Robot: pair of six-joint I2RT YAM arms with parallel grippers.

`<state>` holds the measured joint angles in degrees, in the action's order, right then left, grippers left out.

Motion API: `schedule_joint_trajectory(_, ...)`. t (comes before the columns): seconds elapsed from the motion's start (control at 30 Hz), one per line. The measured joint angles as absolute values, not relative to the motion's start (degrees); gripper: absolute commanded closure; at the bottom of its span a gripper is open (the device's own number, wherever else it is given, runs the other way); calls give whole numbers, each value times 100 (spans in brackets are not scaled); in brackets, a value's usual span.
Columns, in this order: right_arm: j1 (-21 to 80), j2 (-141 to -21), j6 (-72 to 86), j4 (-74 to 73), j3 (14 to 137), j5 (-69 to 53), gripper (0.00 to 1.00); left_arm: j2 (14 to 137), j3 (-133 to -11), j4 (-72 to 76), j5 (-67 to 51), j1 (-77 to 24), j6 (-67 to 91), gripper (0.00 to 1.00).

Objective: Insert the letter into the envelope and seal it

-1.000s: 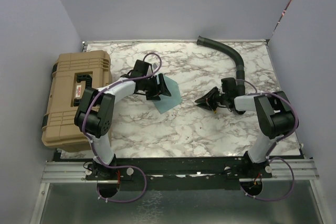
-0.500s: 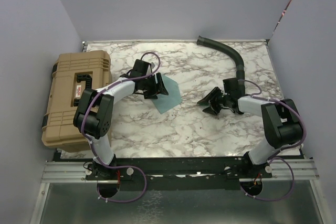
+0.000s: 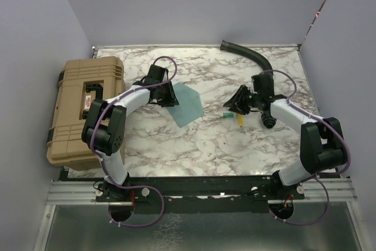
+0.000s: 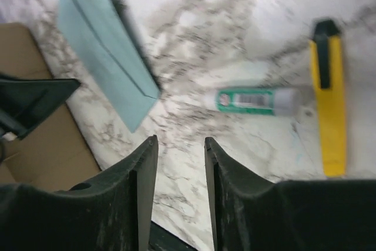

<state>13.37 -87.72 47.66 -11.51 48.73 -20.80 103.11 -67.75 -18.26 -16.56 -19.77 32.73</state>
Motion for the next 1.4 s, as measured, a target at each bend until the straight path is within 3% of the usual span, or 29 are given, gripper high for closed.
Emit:
schedule_joint_trajectory(0.1,1339,-8945,4528,-954,5363,-2316,65,10311,-6775,-1865,-1389,-1962,3267,84)
schedule_joint_trajectory(0.27,1352,-9931,4379,-565,6567,-2493,70,10355,-6805,-1905,-1020,-1946,3216,91)
schedule_joint_trajectory(0.5,1422,-11561,4311,-486,7824,-2493,75,10877,-6941,-1844,-854,-1944,2995,94)
schedule_joint_trajectory(0.6,1496,-11939,4322,-515,7983,-2563,82,10906,-6958,-1793,-869,-1922,2893,94)
schedule_joint_trajectory(0.87,1697,-12523,4617,-436,8130,-3116,86,10914,-6897,-1704,-904,-1907,2727,95)
schedule_joint_trajectory(1.4,2082,-12890,4797,567,8305,-4392,85,11039,-6982,-1627,-1264,-1870,2694,95)
